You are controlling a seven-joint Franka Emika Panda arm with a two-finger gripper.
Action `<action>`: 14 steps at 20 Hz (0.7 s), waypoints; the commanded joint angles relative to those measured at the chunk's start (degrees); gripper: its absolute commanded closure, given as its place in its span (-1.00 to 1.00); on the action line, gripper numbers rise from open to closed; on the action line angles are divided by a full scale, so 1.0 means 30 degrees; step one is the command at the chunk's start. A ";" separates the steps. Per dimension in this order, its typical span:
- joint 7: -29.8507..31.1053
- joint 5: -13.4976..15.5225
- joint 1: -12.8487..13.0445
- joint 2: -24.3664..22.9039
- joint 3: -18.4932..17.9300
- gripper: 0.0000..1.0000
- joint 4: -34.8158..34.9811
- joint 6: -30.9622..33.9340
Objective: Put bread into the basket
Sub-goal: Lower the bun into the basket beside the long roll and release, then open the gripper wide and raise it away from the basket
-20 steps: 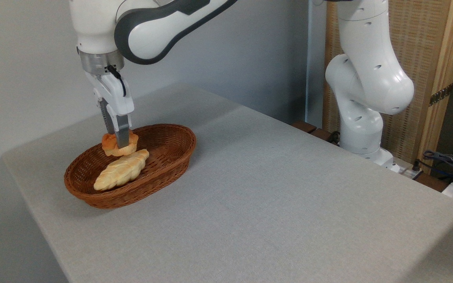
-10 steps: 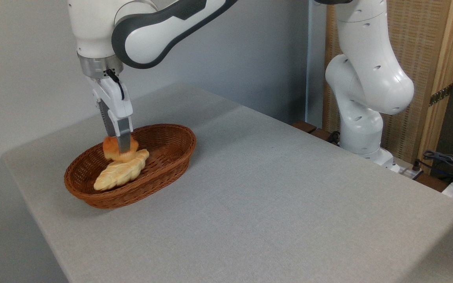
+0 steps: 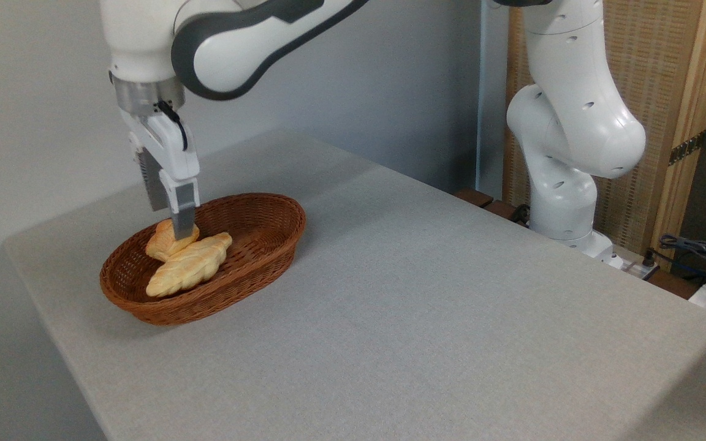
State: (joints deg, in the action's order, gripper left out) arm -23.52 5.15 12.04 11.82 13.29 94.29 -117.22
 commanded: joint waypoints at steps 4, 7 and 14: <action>-0.0097 -0.0399 -0.0029 -0.1770 -0.4043 -1.00 0.0006 0.0838; -0.1935 -0.0370 -0.0029 -0.2356 -0.5889 -1.00 0.0006 0.2535; -0.5717 -0.0370 -0.0058 -0.2357 -0.7623 -1.00 0.0123 0.3973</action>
State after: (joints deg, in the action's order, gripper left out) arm -36.70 4.76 11.16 5.37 -7.98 93.92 -107.17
